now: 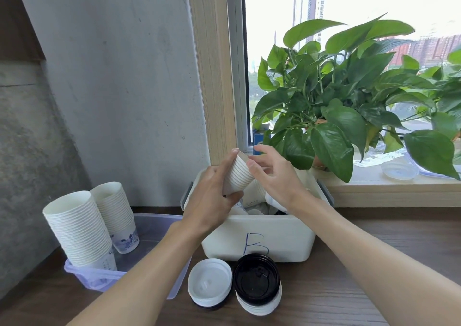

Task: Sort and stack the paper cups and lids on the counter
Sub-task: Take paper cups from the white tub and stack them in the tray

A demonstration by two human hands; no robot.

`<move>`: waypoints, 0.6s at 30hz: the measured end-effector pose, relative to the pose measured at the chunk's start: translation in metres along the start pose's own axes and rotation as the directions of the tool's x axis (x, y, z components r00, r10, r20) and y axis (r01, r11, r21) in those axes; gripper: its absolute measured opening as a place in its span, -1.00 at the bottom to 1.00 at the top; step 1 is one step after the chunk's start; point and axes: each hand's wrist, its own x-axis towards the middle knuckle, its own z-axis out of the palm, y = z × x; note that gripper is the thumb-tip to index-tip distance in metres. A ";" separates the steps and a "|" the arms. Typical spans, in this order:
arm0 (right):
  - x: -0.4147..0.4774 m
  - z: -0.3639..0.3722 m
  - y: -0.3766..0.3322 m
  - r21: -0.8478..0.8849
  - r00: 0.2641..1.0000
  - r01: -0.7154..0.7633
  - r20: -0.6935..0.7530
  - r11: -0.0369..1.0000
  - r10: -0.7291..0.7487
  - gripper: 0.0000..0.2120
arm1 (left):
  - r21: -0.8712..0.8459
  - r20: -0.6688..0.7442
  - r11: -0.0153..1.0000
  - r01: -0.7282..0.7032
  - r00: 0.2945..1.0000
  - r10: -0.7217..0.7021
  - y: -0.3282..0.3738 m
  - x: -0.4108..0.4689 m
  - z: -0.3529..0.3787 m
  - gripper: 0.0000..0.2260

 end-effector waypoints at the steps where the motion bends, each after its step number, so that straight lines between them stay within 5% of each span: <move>1: -0.001 -0.002 -0.001 0.003 1.000 -0.014 0.012 1.000 0.014 -0.54 | -0.003 0.003 1.000 -0.001 1.000 0.001 0.000 0.000 0.000 -0.13; 9: -0.014 -0.046 0.008 -0.237 0.995 -0.074 0.049 0.969 0.088 -0.53 | 0.020 -0.011 1.000 -0.005 1.000 0.005 0.004 0.001 0.000 -0.13; 18: -0.034 -0.071 0.023 -0.669 0.962 -0.116 0.108 0.734 0.251 -0.27 | 0.023 -0.015 1.000 0.011 1.000 -0.011 0.004 0.001 0.000 -0.15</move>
